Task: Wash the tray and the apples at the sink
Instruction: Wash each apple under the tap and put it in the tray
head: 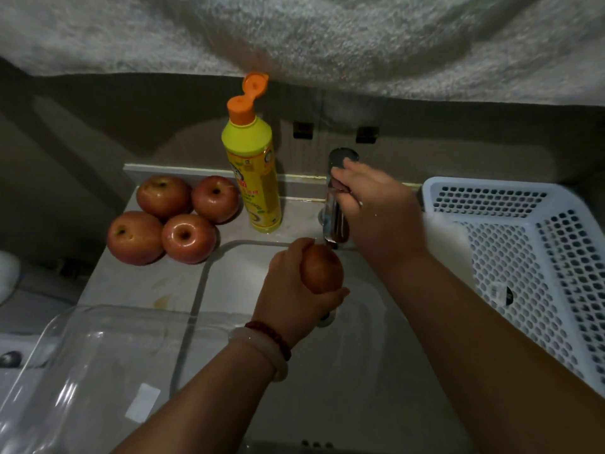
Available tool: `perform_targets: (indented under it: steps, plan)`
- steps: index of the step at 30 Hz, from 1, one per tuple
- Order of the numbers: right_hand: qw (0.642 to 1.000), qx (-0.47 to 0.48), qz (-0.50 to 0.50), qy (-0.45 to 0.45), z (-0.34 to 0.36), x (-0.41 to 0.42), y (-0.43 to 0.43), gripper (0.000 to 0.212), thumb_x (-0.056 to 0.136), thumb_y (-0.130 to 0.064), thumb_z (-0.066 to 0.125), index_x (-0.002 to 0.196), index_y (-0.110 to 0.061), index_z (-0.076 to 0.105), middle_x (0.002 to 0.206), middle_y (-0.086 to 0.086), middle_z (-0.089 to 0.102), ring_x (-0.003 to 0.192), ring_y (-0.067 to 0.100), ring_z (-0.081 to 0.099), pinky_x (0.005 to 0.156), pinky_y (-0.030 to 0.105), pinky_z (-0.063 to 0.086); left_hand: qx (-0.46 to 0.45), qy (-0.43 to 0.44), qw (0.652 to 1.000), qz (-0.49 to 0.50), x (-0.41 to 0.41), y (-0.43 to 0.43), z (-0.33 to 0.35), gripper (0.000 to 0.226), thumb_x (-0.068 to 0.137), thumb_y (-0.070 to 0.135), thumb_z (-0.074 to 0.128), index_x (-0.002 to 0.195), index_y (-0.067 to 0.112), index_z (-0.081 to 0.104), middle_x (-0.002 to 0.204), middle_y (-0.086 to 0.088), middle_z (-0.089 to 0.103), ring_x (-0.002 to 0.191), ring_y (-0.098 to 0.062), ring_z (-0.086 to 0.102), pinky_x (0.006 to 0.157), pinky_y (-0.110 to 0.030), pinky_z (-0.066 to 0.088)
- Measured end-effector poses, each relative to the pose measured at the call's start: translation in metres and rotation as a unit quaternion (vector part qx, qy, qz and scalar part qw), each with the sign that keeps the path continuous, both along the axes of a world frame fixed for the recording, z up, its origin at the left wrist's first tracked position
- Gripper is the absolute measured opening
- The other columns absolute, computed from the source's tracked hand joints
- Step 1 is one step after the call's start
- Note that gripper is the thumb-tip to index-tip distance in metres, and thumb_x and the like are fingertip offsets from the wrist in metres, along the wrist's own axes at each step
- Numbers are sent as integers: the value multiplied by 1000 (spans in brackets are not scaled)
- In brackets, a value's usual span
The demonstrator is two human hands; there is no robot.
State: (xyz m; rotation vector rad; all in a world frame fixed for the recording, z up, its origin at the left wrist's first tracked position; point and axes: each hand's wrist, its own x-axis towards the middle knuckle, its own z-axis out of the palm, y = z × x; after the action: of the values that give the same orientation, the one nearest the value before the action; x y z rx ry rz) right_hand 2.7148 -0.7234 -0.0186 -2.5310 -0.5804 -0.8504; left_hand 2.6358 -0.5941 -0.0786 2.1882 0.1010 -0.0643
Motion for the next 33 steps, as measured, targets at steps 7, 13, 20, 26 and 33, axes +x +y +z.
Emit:
perform_targets:
  steps: [7, 13, 20, 26, 33]
  plan:
    - [994, 49, -9, 99, 4, 5, -1, 29, 86, -12, 58, 110, -3, 71, 117, 18, 68, 107, 29, 66, 95, 22, 37, -52, 5, 999, -2, 15, -8, -8, 76, 57, 48, 85, 121, 41, 45, 119, 6, 54, 106, -15, 55, 90, -38, 54]
    - [990, 59, -13, 124, 7, 7, -3, 33, 90, -19, 53, 118, -9, 69, 125, 13, 65, 114, 26, 62, 96, 22, 37, -58, 18, 998, -9, 24, -12, -12, 76, 56, 48, 85, 120, 41, 45, 118, 6, 56, 106, -15, 56, 90, -39, 53]
    - [995, 50, -14, 84, 4, 11, -3, 34, 90, -21, 50, 112, -6, 71, 117, 15, 69, 107, 27, 66, 95, 25, 42, -64, 26, 998, -10, 25, -13, -13, 78, 54, 49, 85, 121, 40, 46, 119, 6, 55, 106, -15, 56, 90, -39, 54]
    - [984, 62, -9, 169, 11, 4, -4, 44, 92, -26, 61, 133, -12, 57, 137, 10, 56, 128, 23, 51, 103, 22, 30, -60, 31, 998, -9, 20, -11, -13, 78, 54, 52, 84, 120, 43, 44, 120, 6, 53, 104, -13, 56, 88, -37, 54]
    - [849, 417, -118, 301, -8, -60, -9, 31, 95, -26, 58, 125, -34, 55, 120, -16, 57, 105, -8, 52, 81, 2, 39, -67, 36, 997, -7, 15, -3, -7, 79, 55, 50, 85, 123, 40, 45, 120, 5, 53, 102, -11, 56, 88, -32, 54]
